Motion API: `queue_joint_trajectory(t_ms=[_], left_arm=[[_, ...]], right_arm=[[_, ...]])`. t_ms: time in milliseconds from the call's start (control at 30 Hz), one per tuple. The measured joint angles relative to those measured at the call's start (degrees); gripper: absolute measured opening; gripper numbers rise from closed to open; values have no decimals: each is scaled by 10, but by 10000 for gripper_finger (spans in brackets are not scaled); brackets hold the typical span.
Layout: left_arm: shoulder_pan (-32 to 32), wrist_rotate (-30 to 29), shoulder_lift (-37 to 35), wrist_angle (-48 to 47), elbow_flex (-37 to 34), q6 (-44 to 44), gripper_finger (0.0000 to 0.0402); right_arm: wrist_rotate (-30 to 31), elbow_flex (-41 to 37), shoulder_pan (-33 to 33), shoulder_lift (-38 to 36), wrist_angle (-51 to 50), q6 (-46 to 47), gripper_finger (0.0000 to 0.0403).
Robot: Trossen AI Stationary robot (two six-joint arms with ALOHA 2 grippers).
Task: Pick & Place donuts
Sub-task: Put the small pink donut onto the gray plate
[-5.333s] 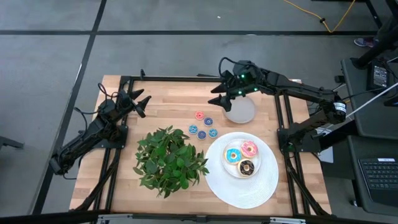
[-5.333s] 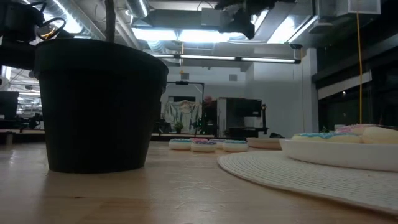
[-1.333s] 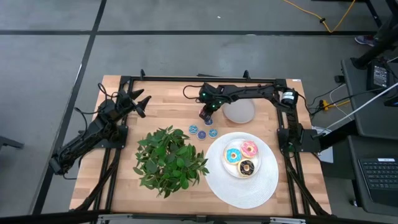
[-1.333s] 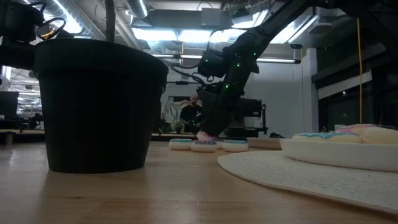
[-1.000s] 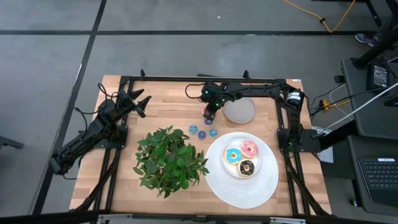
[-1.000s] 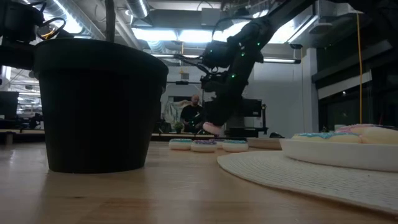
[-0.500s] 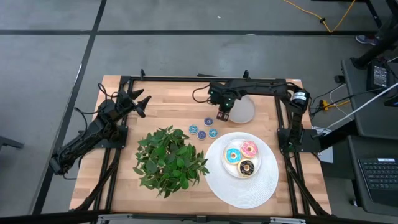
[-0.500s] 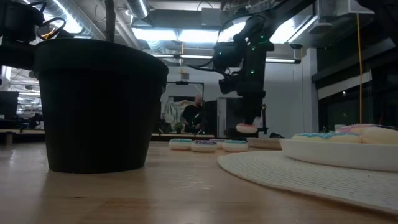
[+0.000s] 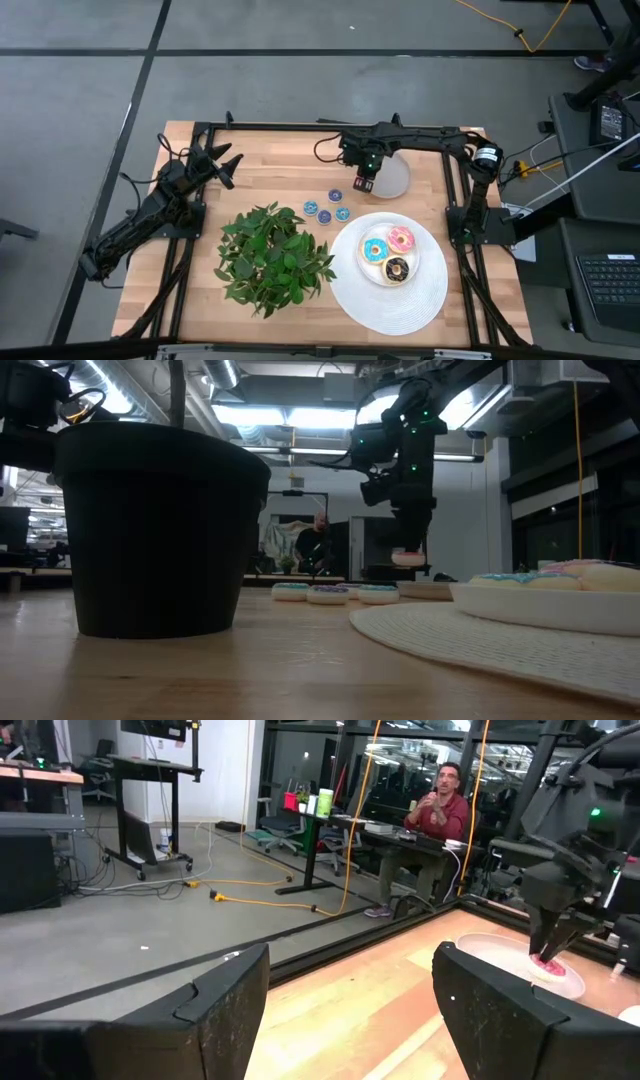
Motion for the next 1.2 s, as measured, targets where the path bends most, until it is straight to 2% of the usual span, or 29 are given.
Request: queue_joint_trajectory(t_ms=[300, 633, 1200], left_arm=[[0, 0, 0, 0, 0, 0, 270], [0, 0, 0, 0, 0, 0, 270], [0, 0, 0, 0, 0, 0, 270]], right_arm=[[0, 0, -32, -33, -19, 29, 49], [0, -6, -61, -67, -39, 165, 49], [0, -116, -110, -141, 2, 325, 49]])
